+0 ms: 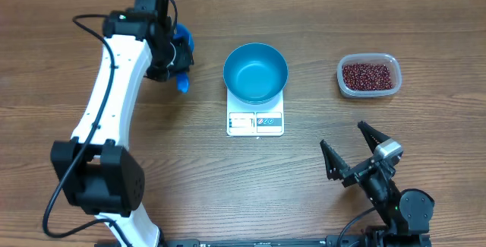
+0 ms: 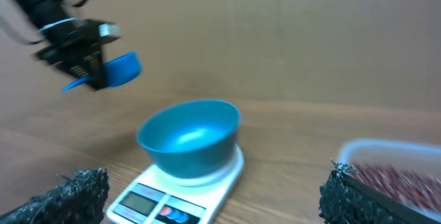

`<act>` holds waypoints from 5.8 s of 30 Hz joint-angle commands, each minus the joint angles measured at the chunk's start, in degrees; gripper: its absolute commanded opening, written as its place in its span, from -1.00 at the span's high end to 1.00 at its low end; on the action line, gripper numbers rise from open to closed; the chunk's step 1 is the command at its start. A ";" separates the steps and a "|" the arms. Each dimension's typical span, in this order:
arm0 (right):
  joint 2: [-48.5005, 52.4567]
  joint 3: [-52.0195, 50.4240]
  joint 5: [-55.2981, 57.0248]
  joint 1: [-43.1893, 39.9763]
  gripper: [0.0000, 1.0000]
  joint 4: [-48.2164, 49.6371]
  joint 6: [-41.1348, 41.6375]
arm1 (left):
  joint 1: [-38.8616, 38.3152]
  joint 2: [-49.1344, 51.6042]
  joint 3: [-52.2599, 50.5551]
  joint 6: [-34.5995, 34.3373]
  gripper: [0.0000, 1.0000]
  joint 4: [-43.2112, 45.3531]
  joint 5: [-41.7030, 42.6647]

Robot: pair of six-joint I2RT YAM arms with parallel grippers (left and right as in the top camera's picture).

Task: Scoop item into bowl and weigh 150g on scale
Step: 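Lift the blue scoop with the left gripper above the teal bowl, then move the right gripper to the scoop handle and grasp it, then open the left gripper, releasing the scoop to the right gripper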

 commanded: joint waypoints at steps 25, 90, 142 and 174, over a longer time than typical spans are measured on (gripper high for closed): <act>45.33 55.84 -24.87 0.22 -1.00 -29.99 2.99 | -8.11 -4.72 2.67 -21.07 0.73 17.31 42.25; 67.45 63.78 15.93 24.48 0.49 -18.86 30.01 | -18.97 -4.72 2.67 -49.31 0.82 25.83 33.44; 79.34 98.23 23.30 20.70 0.93 -63.34 12.68 | -9.44 -4.72 2.67 -12.90 -1.00 27.23 26.93; 88.98 111.25 -6.58 14.95 0.93 -64.89 13.75 | -8.90 -4.72 2.67 -13.84 0.69 26.01 46.93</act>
